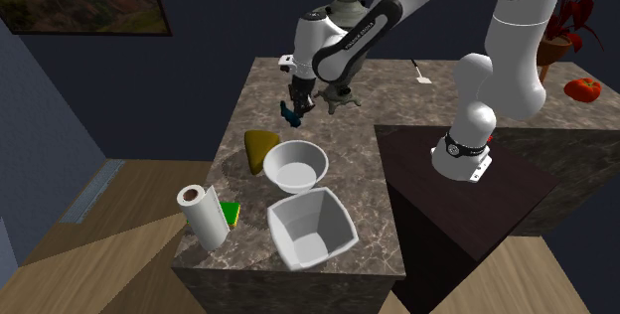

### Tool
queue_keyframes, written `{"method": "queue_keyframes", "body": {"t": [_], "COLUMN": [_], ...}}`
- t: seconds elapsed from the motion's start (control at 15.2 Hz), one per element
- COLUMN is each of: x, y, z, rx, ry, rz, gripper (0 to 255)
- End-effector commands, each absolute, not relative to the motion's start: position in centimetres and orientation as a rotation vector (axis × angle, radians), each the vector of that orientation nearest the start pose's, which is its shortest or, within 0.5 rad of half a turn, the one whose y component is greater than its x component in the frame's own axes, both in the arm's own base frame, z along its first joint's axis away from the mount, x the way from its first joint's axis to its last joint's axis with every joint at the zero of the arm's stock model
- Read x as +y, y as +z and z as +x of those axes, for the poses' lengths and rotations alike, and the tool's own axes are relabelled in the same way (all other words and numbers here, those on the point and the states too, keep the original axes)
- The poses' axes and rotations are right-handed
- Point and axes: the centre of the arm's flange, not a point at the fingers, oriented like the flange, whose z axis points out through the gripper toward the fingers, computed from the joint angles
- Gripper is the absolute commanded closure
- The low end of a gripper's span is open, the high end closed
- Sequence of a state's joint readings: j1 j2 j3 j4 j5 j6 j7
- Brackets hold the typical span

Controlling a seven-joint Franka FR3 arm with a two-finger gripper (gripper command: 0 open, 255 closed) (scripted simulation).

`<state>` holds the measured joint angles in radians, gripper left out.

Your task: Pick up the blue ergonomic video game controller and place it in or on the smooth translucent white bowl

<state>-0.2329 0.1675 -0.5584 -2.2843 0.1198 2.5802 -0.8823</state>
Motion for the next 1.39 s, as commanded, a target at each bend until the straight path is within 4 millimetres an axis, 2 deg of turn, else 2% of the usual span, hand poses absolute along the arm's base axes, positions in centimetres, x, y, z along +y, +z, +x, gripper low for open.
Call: {"method": "queue_keyframes", "body": {"t": [0.0, 1.12, 1.32], "x": [-38.7, -38.7, -35.1], "y": [31.6, 40.4, 40.4], "z": [38.2, 38.2, 39.8], "rx": [-0.013, -0.013, -0.013], "ry": [-0.152, -0.152, -0.152], "rz": [-3.266, -3.266, -3.266], "gripper": [255, 255, 255]}}
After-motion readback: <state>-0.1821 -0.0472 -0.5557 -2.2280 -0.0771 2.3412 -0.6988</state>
